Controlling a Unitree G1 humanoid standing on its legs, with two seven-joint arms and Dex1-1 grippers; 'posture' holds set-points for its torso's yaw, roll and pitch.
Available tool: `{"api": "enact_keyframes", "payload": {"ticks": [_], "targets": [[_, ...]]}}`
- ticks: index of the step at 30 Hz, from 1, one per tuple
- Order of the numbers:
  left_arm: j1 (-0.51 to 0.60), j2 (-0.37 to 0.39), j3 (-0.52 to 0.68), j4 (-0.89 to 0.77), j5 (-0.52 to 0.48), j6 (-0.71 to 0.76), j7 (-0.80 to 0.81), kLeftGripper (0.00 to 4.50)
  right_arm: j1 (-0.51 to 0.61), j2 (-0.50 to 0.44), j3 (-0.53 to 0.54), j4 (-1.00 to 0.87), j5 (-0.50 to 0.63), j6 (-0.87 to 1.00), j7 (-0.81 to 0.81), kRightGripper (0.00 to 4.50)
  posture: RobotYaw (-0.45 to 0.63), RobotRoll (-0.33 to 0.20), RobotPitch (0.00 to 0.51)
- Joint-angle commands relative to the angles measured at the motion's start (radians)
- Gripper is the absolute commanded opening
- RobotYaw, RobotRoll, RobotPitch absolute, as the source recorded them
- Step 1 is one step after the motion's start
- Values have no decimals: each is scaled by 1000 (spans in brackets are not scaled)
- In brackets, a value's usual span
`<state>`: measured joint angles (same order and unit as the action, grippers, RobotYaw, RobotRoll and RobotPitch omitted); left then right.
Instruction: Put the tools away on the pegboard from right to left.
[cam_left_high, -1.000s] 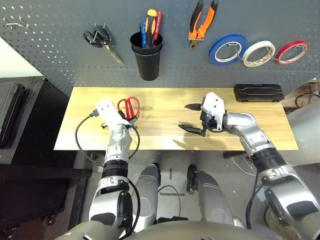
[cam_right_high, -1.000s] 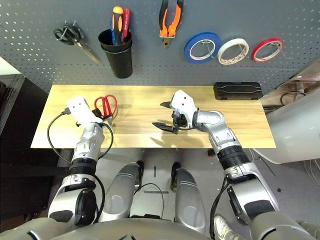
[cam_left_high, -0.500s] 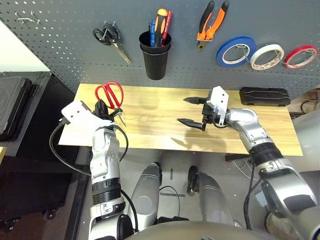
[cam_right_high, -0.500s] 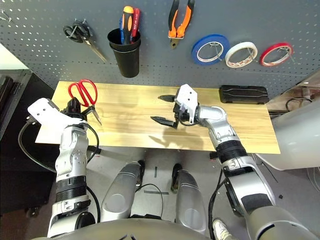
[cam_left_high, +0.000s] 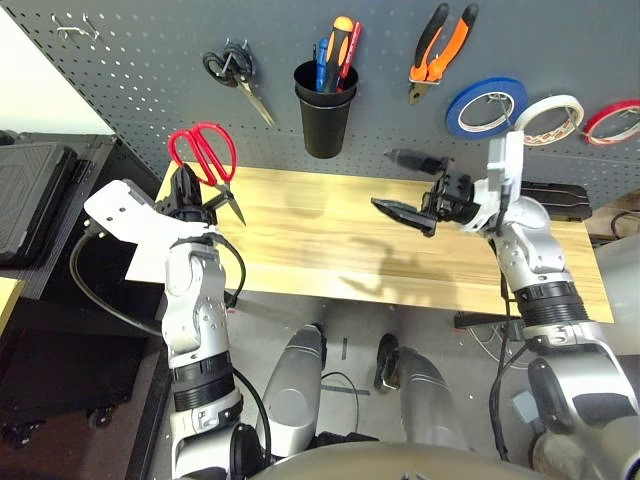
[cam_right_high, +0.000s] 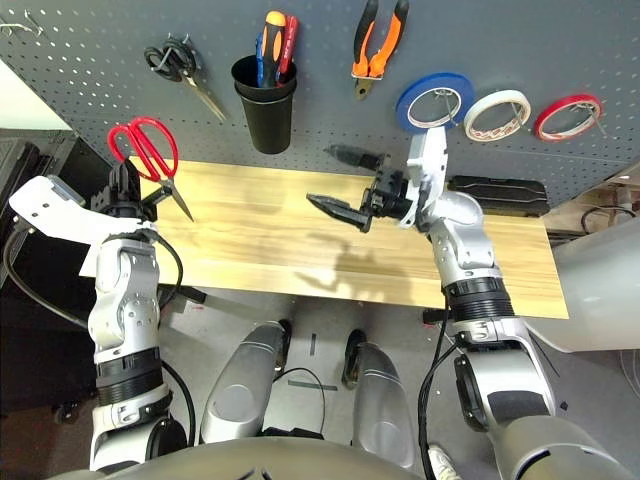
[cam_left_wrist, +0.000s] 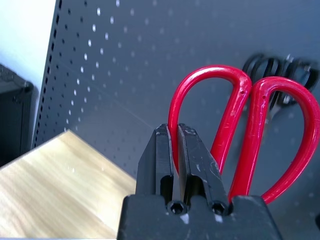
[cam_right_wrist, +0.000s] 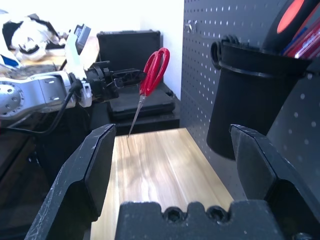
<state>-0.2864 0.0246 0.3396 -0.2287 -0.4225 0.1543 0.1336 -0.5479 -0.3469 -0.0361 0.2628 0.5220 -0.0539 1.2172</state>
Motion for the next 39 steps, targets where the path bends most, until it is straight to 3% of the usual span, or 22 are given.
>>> {"api": "enact_keyframes", "payload": {"ticks": [1, 14, 27, 39], "targets": [[-16, 18, 12, -36, -23, 21, 0, 28, 18, -19, -23, -55, 31, 33, -1, 4500, 366, 0, 216], [-106, 69, 17, -5, -56, 53, -16, 28, -13, -16, -76, -75, 62, 61, -62, 4500, 342, 0, 208], [-216, 63, -2, 118, -48, 33, -54, 28, -16, -11, -80, -50, 52, 36, -79, 4500, 328, 0, 203], [-394, 122, -1, 438, -3, -12, -105, 28, -31, -1, -73, -25, 35, 10, -90, 4500, 317, 0, 196]]}}
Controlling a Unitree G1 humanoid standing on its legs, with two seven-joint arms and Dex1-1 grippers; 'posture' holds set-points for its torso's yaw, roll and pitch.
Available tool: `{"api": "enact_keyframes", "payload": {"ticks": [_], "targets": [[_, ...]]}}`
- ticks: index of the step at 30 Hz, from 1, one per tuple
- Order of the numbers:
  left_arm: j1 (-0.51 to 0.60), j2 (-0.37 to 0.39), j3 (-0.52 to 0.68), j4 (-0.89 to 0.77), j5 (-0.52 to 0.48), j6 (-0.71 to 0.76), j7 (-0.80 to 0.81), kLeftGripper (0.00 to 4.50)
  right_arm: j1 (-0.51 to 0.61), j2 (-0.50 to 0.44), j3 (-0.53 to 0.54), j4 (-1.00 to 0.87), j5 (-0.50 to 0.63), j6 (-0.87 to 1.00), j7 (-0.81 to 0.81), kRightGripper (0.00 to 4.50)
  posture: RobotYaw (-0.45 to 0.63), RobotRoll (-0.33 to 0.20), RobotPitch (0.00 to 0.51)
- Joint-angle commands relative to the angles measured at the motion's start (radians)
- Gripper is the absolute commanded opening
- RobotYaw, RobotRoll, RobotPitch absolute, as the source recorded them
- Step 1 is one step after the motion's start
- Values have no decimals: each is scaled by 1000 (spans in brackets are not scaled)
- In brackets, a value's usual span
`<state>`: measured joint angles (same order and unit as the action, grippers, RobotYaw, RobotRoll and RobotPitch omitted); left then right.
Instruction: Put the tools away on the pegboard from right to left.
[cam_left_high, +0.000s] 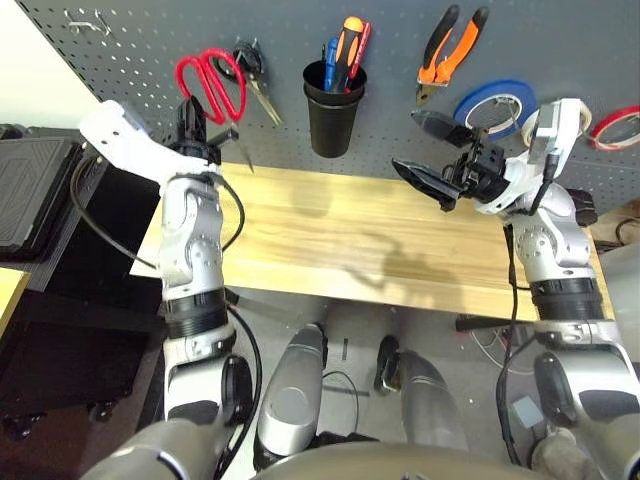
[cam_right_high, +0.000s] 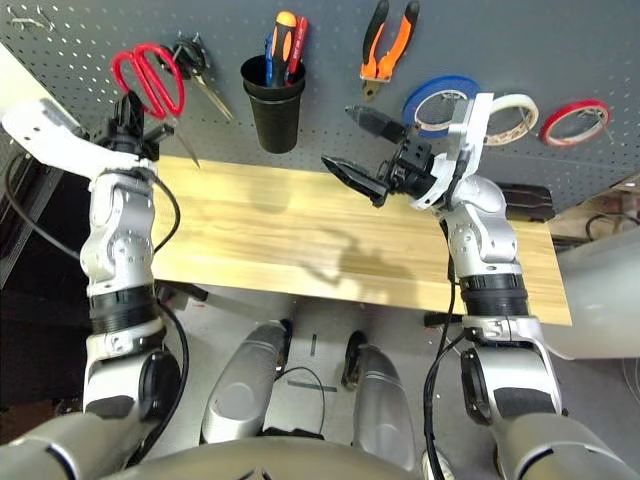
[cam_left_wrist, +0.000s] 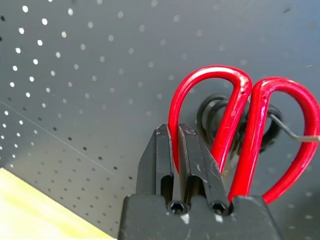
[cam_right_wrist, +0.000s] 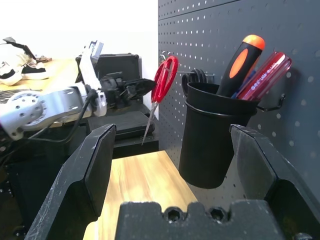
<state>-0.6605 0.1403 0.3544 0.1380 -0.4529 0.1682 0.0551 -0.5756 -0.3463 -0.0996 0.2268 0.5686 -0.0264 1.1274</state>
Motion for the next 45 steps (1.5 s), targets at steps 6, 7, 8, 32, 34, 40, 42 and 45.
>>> {"api": "enact_keyframes", "payload": {"ticks": [6, 7, 8, 32, 34, 40, 42, 45], "targets": [[-103, 14, -42, 248, 61, -64, -89, 28, -3, 18, 4, 17, -36, -46, -22, 4500, 317, 0, 196], [-113, 20, -49, 278, 73, -70, -96, 28, -2, 21, 5, 18, -41, -51, -25, 4500, 317, 0, 196], [-121, 25, -54, 306, 85, -78, -105, 28, -1, 24, 7, 21, -45, -56, -28, 4500, 306, 0, 188], [342, 101, -135, 109, 217, -206, -273, 4468, 130, 114, -16, 93, -229, -210, -341, 4500, 306, 0, 209], [365, 107, -132, 106, 227, -226, -272, 4468, 156, 114, -22, 100, -254, -220, -399, 4500, 304, 0, 211], [407, 113, -98, 148, 259, -371, -238, 4468, 207, 117, -70, 150, -331, -273, -610, 4500, 288, 0, 213], [418, 122, -95, 166, 262, -385, -243, 4468, 215, 114, -94, 182, -355, -296, -681, 4500, 281, 0, 211], [428, 132, -87, 187, 263, -418, -254, 4468, 214, 103, -131, 241, -386, -337, -781, 4500, 272, 0, 207]]}}
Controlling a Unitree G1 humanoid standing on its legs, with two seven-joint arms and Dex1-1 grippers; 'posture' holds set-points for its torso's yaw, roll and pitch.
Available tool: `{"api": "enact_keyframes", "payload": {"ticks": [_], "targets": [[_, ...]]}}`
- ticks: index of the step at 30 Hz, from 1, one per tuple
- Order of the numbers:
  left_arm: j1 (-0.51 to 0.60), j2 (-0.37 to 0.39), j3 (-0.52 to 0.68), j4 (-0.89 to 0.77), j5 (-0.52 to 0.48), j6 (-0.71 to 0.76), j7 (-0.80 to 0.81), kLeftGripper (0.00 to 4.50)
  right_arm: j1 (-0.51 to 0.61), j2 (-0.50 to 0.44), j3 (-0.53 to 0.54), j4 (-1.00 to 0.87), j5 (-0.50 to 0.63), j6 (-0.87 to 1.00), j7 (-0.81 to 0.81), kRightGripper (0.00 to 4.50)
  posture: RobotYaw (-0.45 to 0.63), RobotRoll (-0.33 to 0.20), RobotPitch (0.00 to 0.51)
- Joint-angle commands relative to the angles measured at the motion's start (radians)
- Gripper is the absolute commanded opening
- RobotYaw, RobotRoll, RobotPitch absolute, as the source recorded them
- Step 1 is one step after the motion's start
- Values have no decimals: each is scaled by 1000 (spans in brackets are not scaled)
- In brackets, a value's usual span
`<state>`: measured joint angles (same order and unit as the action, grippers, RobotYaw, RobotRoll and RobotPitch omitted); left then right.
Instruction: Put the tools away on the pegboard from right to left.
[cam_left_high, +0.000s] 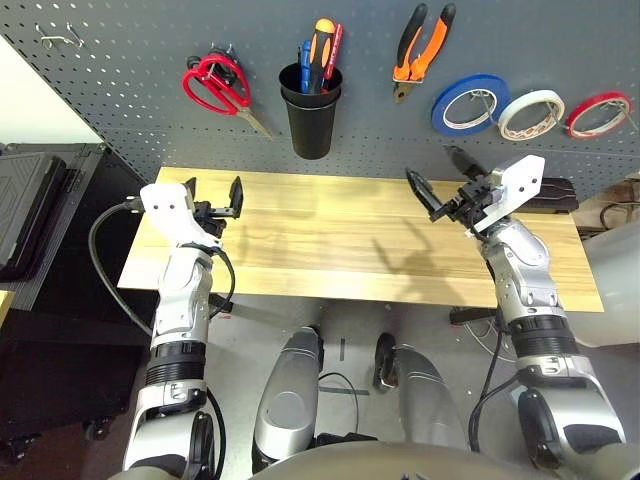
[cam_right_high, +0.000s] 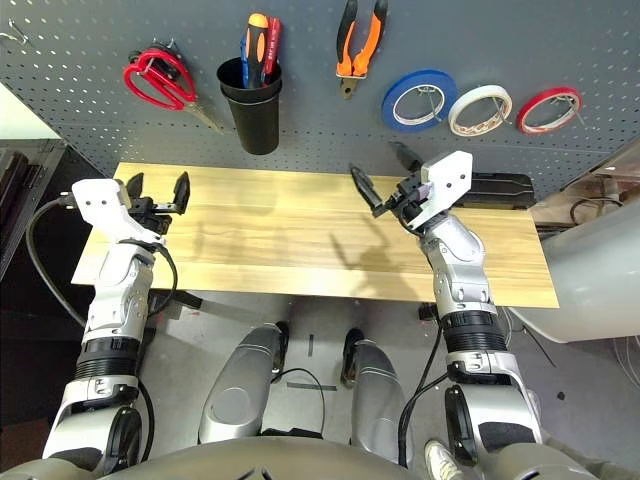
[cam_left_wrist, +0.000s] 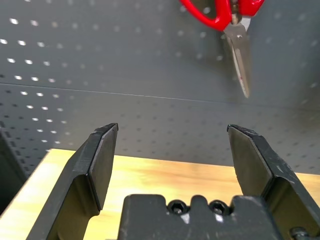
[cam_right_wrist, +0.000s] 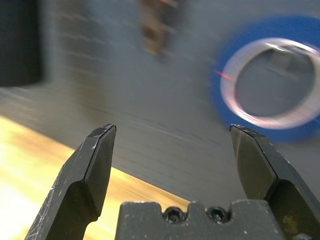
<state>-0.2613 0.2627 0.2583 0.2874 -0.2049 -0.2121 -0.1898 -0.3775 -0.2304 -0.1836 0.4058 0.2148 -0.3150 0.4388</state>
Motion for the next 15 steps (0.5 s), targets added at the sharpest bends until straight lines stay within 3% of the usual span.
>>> {"api": "enact_keyframes", "payload": {"ticks": [1, 15], "targets": [[30, 13, 12, 48, 14, -55, -12, 4468, 14, -18, -59, 85, -41, -66, -122, 4500, 272, 0, 207], [11, 63, 35, 184, -19, -157, -105, 4468, -35, -95, -145, 370, -80, -260, -350, 4500, 240, 0, 196]]}}
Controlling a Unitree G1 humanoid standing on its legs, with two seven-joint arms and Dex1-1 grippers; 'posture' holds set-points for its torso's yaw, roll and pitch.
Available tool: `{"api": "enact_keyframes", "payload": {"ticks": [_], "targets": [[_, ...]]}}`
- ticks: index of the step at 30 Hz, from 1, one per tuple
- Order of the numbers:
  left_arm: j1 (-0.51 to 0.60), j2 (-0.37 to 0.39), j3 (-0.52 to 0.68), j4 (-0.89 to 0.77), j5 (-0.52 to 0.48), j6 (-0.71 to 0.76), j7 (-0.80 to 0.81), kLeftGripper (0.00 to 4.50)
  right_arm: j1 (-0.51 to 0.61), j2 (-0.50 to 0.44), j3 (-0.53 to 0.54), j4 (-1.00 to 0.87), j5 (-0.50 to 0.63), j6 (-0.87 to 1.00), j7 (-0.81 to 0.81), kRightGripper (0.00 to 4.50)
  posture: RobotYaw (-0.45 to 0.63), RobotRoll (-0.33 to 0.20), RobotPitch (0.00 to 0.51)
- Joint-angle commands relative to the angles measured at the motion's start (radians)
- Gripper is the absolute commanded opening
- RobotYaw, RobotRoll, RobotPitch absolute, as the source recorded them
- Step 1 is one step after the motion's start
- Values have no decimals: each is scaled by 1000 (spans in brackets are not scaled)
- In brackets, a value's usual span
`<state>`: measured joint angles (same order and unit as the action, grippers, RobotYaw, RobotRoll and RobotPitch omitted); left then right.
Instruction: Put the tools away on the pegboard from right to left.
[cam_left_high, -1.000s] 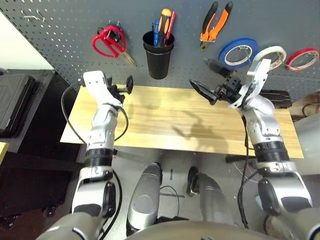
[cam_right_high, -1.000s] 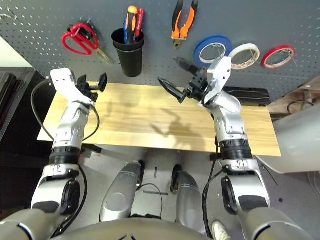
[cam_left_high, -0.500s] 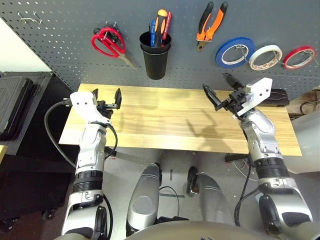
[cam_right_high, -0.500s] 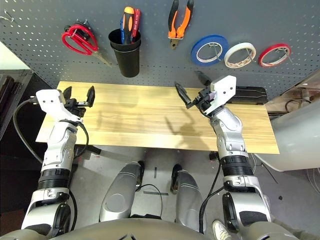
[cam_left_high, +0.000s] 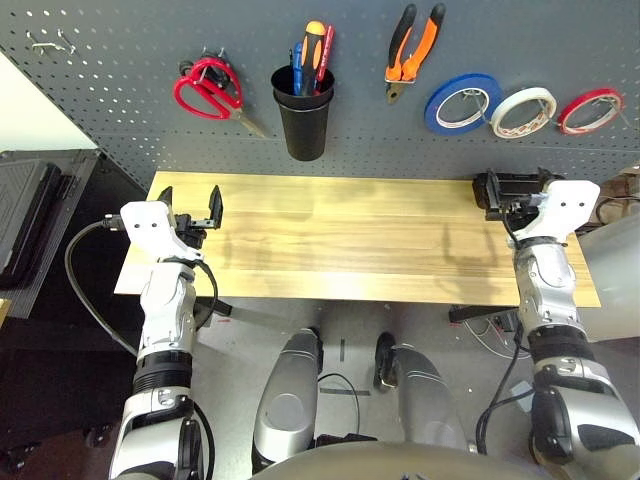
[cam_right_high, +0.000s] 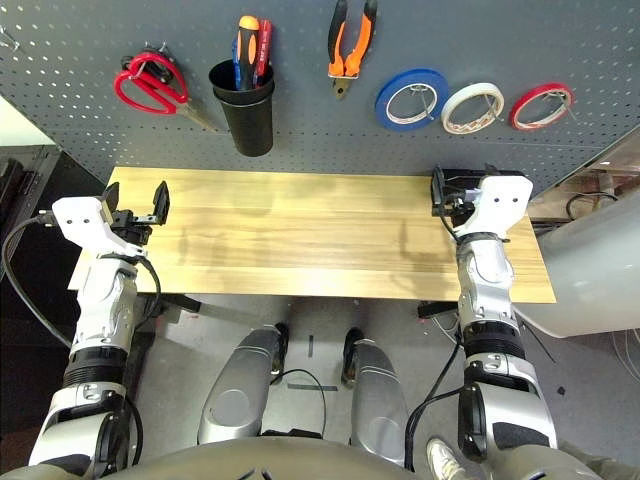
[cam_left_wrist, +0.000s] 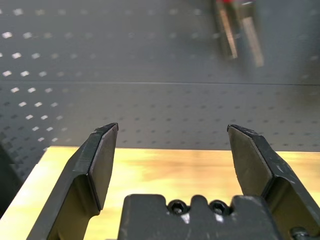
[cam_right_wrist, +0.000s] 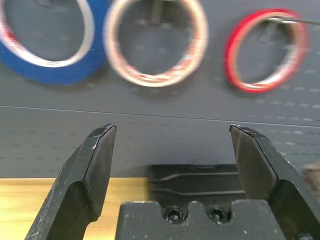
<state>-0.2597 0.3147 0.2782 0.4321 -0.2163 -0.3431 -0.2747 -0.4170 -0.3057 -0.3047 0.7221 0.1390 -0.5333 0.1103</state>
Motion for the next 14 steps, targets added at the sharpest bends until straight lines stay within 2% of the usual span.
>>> {"api": "enact_keyframes", "payload": {"ticks": [1, 14], "targets": [[8, 15, 17, 48, -10, -31, -25, 4468, 1, -26, -27, 68, -3, -52, -27, 4500, 238, 0, 196], [-15, 43, 37, 127, -13, -79, -47, 4468, -31, -61, -35, 171, -2, -118, -55, 4500, 231, 0, 190]]}}
